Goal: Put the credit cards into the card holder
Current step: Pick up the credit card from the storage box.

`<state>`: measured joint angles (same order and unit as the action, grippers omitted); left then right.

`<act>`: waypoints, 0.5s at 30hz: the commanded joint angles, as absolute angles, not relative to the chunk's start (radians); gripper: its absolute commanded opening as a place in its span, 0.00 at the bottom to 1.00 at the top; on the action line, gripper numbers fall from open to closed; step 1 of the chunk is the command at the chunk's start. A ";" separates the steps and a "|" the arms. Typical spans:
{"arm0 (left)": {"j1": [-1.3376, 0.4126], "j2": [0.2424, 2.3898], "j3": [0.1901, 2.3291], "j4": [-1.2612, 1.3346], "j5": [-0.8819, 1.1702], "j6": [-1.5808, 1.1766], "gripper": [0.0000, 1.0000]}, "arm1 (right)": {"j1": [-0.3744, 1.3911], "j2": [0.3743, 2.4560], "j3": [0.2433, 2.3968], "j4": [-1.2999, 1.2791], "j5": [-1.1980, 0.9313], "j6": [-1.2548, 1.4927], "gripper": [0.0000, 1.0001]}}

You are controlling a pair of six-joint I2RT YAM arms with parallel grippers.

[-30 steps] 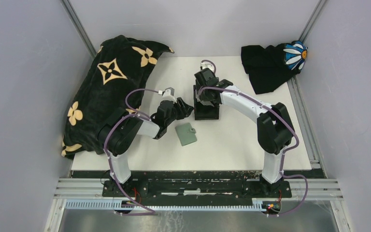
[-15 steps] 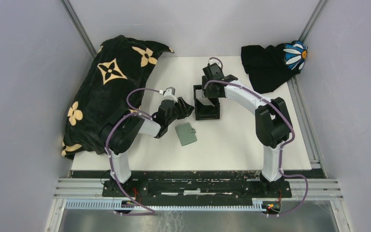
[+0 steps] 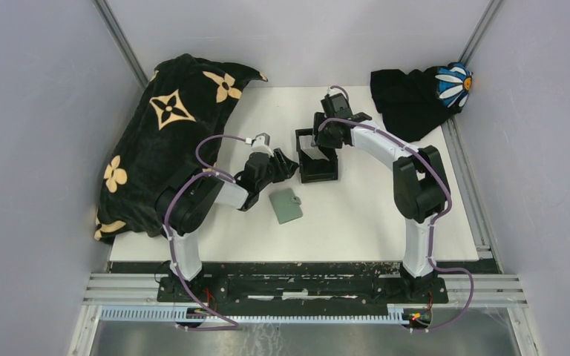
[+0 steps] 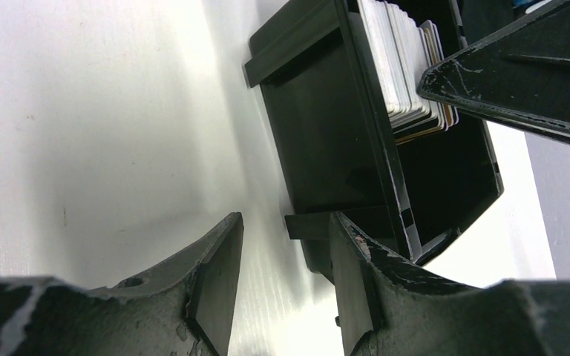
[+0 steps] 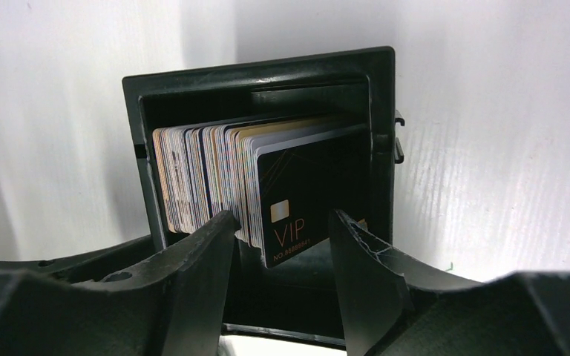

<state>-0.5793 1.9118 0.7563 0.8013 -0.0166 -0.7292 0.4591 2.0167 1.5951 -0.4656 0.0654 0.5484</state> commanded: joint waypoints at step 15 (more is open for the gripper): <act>-0.584 1.933 0.820 0.821 -0.019 -0.663 0.54 | 0.437 2.000 1.544 -0.358 -0.062 0.621 0.42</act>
<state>-0.5793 1.9217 0.7818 0.7967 -0.0196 -0.7052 0.4358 2.0281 1.5715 -0.3767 -0.0326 0.6083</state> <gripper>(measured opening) 0.539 0.432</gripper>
